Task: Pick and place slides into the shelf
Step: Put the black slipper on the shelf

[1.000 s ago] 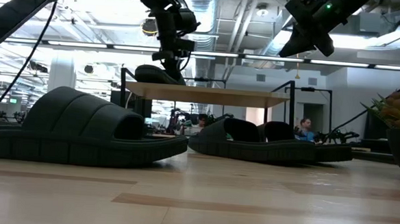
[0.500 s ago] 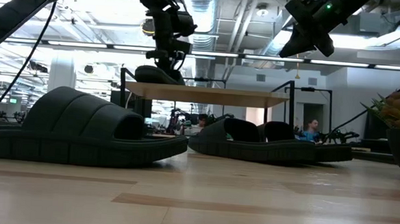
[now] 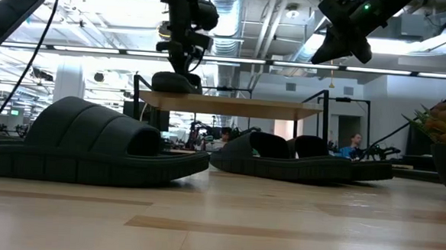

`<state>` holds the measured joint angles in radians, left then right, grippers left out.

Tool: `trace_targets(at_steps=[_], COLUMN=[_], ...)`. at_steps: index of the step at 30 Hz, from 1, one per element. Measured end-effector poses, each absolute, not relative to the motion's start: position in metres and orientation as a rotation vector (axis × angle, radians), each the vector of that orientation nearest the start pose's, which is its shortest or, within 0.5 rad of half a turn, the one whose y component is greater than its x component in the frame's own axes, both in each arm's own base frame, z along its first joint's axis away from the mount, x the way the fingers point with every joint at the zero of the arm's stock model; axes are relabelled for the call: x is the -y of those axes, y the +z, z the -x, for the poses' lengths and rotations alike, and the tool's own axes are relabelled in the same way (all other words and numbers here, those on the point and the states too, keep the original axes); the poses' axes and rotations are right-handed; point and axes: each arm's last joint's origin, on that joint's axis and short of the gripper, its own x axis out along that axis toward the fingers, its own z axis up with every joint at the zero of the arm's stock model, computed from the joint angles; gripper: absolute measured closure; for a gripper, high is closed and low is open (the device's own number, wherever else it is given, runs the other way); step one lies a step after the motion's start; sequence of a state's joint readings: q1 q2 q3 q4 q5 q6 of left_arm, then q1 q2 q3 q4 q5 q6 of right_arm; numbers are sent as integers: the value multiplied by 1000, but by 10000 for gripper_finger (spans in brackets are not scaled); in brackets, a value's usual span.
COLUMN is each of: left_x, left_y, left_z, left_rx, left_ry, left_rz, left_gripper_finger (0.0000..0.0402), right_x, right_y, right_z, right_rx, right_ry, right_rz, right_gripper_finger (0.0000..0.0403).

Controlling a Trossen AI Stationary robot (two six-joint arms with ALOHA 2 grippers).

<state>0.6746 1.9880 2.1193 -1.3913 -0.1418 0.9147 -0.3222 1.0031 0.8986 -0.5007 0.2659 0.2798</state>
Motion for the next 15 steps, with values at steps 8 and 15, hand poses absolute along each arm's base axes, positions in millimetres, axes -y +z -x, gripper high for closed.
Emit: trace_targets(at_steps=[8, 15], left_x=[-240, -225], left_y=[367, 379], left_z=[-294, -319], left_rx=[-1389, -1130], left_ry=[182, 96], left_rz=[-440, -526], left_gripper_finger=[401, 402], right_x=[73, 73], right_y=[306, 306], right_z=[-194, -194], right_rx=[-525, -524], right_ry=[-648, -647], right_rz=[-281, -281], right_gripper_finger=[403, 403])
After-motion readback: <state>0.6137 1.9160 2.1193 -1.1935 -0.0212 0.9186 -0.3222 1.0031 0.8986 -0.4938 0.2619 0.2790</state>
